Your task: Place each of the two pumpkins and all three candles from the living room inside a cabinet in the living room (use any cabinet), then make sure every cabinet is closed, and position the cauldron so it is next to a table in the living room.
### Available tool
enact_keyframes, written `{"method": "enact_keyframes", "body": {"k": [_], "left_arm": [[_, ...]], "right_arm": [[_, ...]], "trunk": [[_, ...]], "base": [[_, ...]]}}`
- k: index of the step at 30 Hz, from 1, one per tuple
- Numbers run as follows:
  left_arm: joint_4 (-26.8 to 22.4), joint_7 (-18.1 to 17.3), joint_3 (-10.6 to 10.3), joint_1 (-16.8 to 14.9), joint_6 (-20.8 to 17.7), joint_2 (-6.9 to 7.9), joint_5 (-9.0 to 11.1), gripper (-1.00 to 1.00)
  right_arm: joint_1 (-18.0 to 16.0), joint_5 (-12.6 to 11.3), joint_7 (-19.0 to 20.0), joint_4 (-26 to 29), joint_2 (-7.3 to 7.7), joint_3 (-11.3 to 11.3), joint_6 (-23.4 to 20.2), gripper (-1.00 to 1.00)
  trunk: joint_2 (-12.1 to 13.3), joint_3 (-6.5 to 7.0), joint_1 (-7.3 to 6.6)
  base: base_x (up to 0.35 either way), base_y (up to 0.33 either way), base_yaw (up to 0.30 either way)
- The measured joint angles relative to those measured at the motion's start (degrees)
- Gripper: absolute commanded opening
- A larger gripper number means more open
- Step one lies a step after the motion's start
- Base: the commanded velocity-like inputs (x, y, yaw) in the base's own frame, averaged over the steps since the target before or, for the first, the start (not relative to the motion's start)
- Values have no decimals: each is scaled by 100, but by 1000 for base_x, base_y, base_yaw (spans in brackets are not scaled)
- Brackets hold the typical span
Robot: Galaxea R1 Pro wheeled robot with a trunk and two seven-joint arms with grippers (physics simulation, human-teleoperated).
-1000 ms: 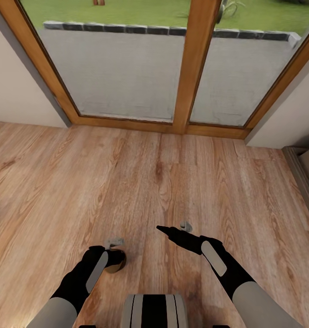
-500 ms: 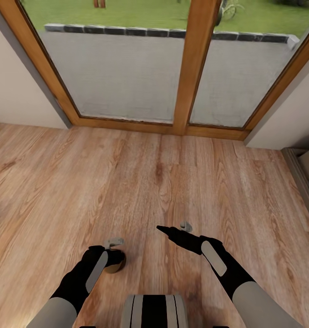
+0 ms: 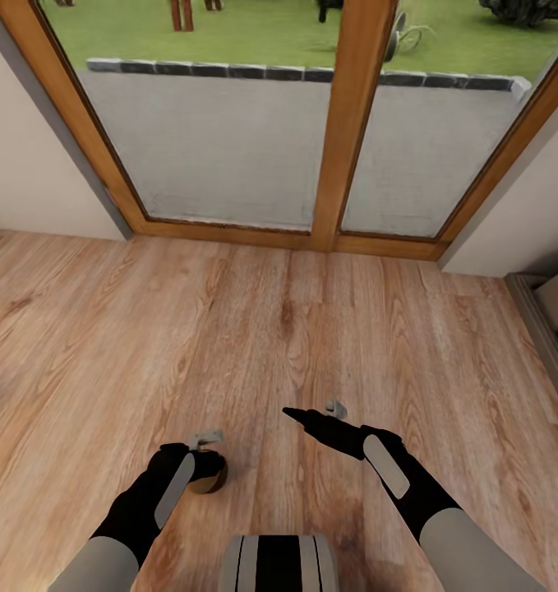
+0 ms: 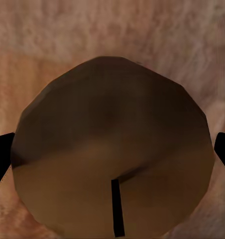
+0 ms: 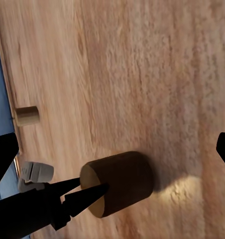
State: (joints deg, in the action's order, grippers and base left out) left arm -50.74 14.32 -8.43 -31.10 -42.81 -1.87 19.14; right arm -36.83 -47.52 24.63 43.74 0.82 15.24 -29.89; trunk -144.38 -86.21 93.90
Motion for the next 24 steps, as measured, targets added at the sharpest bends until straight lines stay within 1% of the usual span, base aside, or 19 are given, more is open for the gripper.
{"method": "enact_keyframes", "body": {"k": [9,13,15,17,21,23,24], "left_arm": [[-25,6,10,0,-23,5,3,-100],[-120,1,22,0,-54,28,3,-100],[-171,0,23,0,-75,37,35,-100],[-197,3,17,0,-88,46,135,-100],[-223,8,23,0,-154,92,429,-100],[-297,12,132,-1,-245,134,519,-100],[-410,14,267,-2,-376,155,548,-100]], "right_arm": [[2,5,-49,-13,0,23,-37,100],[2,6,-67,-24,-1,7,-51,100],[3,3,-70,-25,-1,-2,-53,100],[-1,4,-70,-26,-3,-6,-53,100],[-1,4,-77,-29,-14,-5,-54,100],[1,5,-79,-35,-16,4,-58,100],[-1,6,-79,-39,-17,13,-60,100]], "trunk": [[12,200,-23],[17,288,-34],[20,333,-39],[23,377,-44],[28,465,-54],[31,510,-59],[32,532,-62]], "base": [[0,0,0],[0,0,0],[0,0,0],[0,0,0],[0,0,0],[0,0,0],[0,0,0]]}}
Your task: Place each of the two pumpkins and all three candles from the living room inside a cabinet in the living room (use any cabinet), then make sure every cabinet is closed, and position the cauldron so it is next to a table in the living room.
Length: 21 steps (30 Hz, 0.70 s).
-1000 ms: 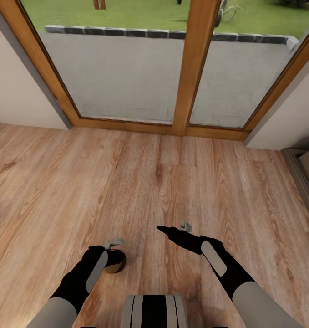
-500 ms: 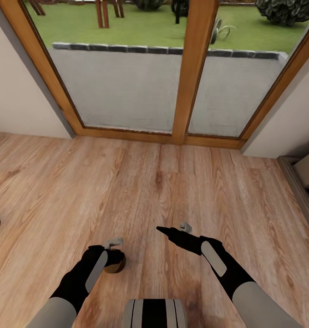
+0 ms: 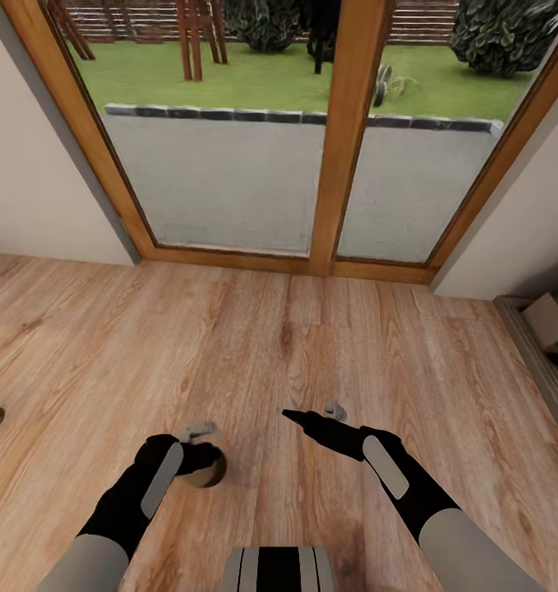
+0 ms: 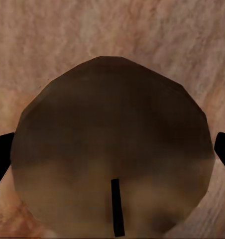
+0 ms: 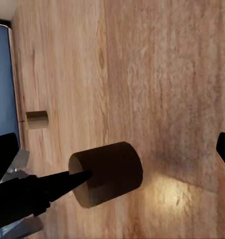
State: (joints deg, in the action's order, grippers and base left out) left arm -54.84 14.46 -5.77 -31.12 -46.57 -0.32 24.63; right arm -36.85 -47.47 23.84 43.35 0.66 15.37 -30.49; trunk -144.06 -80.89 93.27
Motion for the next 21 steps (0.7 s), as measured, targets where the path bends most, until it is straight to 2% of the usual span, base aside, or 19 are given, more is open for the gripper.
{"method": "enact_keyframes", "body": {"k": [1,2,3,6,10,14,21], "left_arm": [[-75,1,112,1,-115,12,4,-100],[-169,2,339,1,-302,32,39,-100],[-195,6,441,1,-377,39,-5,-100],[-229,10,596,2,-447,56,38,-100],[-239,8,653,2,-481,104,38,-100],[-283,9,671,1,-540,213,49,-100],[-832,5,673,41,-940,290,73,-100]], "right_arm": [[0,0,0,-2,0,2,-1,100],[1,0,-10,0,-1,3,-2,100],[2,0,-13,0,-1,4,-2,100],[3,0,-17,-4,-1,6,-2,100],[-1,-1,-18,1,-1,5,-9,100],[2,-1,-25,-2,-1,19,-10,100],[2,-1,-29,-4,-1,34,-11,100]], "trunk": [[1,22,-2],[3,44,-5],[4,66,-7],[8,133,-15],[14,221,-25],[19,310,-36],[28,465,-54]], "base": [[0,0,0],[0,0,0],[0,0,0],[0,0,0],[0,0,0],[0,0,0],[0,0,0]]}}
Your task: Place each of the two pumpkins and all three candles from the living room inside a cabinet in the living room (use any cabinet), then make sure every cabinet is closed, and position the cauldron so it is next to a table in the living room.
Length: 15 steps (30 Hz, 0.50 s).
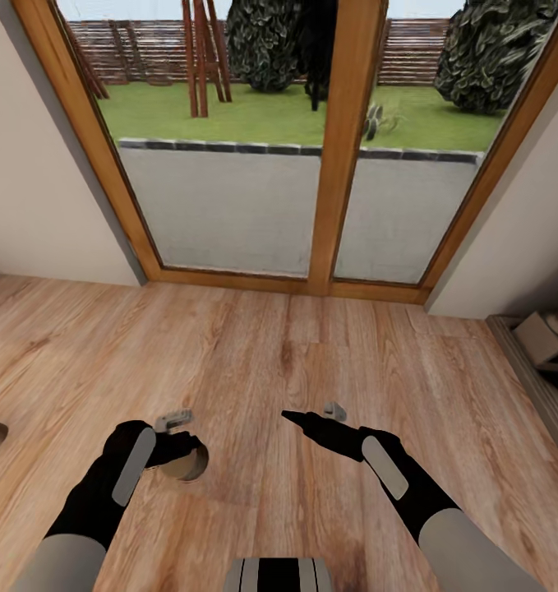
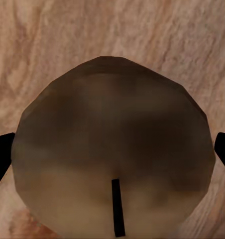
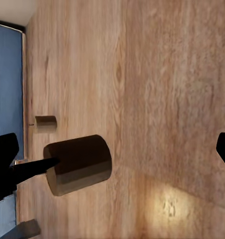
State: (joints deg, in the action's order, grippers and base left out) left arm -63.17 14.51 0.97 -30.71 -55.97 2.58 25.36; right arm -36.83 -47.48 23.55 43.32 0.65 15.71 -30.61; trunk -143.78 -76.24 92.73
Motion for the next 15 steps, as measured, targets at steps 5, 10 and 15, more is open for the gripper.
{"method": "enact_keyframes", "body": {"k": [5,10,15], "left_arm": [[-521,-1,7,21,-65,13,-17,-100],[-1092,-2,1,96,-77,14,-2,-100],[-1200,1,8,155,-83,55,-10,-100]], "right_arm": [[-2,-3,-252,0,0,5,4,100],[-4,-5,-320,6,5,6,-1,100],[-2,-5,-331,6,1,0,-2,100]], "trunk": [[7,111,-13],[13,222,-26],[20,332,-38]], "base": [[0,0,0],[0,0,0],[0,0,0]]}}
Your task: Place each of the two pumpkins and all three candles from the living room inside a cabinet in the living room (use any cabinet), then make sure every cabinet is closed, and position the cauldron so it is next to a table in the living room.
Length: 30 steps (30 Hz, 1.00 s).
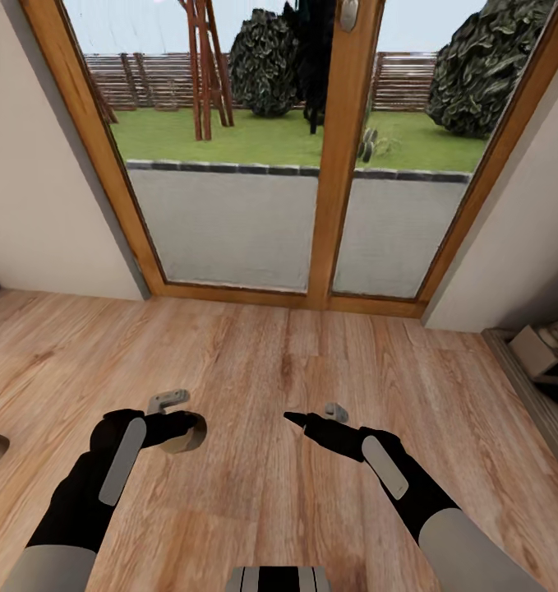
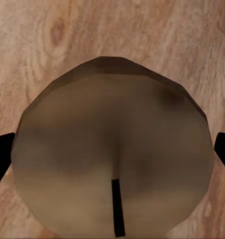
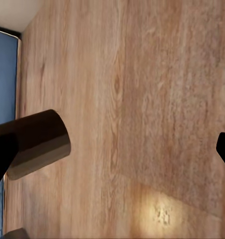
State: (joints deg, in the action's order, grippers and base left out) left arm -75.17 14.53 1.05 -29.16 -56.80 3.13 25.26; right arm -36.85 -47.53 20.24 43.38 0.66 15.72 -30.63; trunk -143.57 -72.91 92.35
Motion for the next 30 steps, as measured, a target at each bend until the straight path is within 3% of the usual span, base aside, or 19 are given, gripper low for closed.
{"method": "enact_keyframes", "body": {"k": [13,30], "left_arm": [[-11,-2,35,9,1,38,21,-100],[-19,-2,36,9,-2,38,24,-100]], "right_arm": [[5,0,-1,-7,-11,0,0,100],[2,-4,-39,-24,-24,8,1,100]], "trunk": [[17,288,-33],[19,310,-36]], "base": [[0,0,0],[0,0,0]]}}
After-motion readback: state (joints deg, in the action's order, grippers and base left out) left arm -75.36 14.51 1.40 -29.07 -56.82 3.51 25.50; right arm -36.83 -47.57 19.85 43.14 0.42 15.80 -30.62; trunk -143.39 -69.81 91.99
